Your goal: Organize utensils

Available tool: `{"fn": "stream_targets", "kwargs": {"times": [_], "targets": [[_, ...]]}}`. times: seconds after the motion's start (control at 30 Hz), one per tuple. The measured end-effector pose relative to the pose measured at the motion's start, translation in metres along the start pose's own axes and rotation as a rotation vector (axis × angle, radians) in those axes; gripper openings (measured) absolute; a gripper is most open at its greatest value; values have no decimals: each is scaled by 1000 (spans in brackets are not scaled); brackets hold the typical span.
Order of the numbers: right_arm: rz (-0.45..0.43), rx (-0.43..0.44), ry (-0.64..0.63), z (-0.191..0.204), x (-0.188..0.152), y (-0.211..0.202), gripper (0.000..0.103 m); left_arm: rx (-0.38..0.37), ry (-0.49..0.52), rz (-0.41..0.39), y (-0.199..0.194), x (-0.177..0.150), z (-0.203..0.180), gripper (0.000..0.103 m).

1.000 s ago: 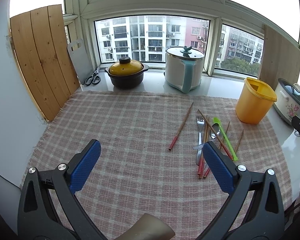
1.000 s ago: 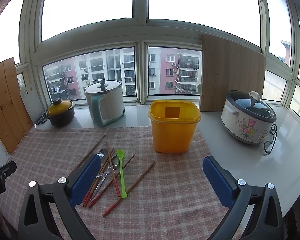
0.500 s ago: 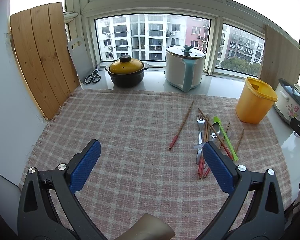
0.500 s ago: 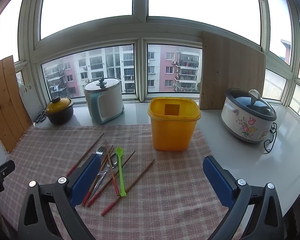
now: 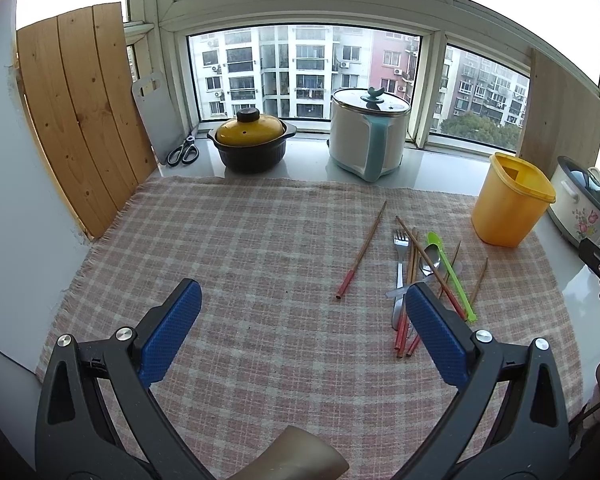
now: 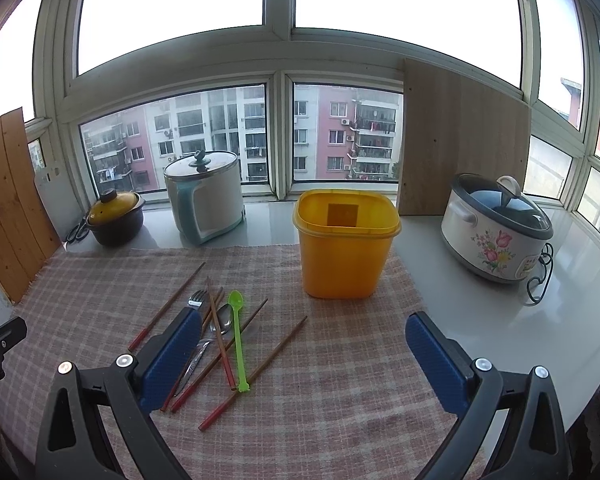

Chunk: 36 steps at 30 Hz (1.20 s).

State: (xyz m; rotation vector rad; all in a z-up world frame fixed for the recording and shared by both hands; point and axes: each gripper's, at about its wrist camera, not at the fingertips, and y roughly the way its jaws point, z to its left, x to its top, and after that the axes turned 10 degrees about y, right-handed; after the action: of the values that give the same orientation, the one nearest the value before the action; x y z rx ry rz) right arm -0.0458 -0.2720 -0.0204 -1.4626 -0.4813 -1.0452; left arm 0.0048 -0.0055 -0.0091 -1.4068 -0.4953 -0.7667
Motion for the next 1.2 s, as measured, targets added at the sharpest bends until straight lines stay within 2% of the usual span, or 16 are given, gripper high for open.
{"fn": "stream_targets", "kwargs": {"times": [0.37, 0.6, 0.8, 0.87, 0.97, 1.1, 1.2], "targets": [[13, -12, 5, -3, 1, 8, 103, -3, 6, 13, 7, 0, -3, 103], [19, -25, -13, -5, 4, 21, 103, 4, 28, 44, 25, 9, -2, 103], [16, 47, -33, -10, 0, 39, 103, 15, 64, 85, 52, 8, 9, 103], [34, 70, -31, -11, -2, 48, 102, 1, 85, 102, 62, 7, 12, 103], [81, 92, -24, -12, -5, 65, 95, -55, 116, 115, 77, 5, 15, 103], [155, 118, -2, -12, -10, 87, 92, -124, 161, 87, 92, 5, 17, 103], [216, 137, -10, -11, -14, 102, 85, -122, 184, 76, 105, 9, 13, 94]]}}
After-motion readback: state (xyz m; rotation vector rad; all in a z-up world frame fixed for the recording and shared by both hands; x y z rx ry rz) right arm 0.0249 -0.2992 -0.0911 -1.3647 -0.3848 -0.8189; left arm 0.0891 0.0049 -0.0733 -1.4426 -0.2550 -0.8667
